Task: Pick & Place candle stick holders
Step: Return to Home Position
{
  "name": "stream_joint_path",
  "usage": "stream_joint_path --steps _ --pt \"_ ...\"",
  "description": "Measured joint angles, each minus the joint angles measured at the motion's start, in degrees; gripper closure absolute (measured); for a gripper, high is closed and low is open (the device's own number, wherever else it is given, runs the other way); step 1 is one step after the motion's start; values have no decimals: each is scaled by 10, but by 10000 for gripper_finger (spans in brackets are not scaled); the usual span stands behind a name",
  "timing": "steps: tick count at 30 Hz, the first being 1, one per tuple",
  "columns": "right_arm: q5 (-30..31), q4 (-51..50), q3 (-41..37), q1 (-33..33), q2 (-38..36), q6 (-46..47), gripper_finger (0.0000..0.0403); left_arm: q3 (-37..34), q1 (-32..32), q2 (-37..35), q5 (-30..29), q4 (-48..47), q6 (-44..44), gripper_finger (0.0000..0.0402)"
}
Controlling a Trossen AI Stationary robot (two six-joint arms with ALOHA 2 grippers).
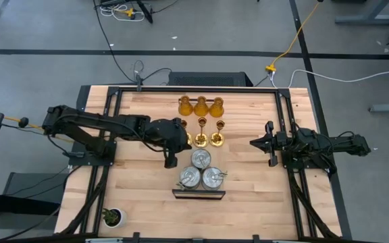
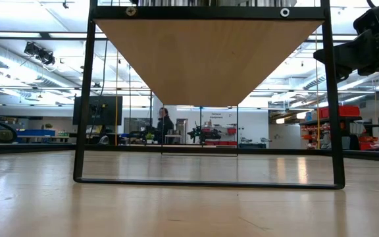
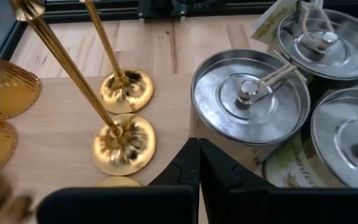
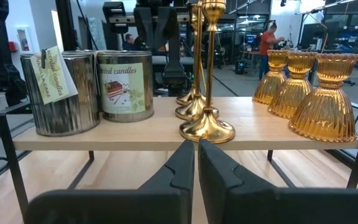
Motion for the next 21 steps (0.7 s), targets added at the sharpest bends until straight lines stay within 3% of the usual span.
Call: stream_joint_path --steps 21 --pt "0 0 0 0 0 0 376 66 -8 -14 45 -19 1 399"
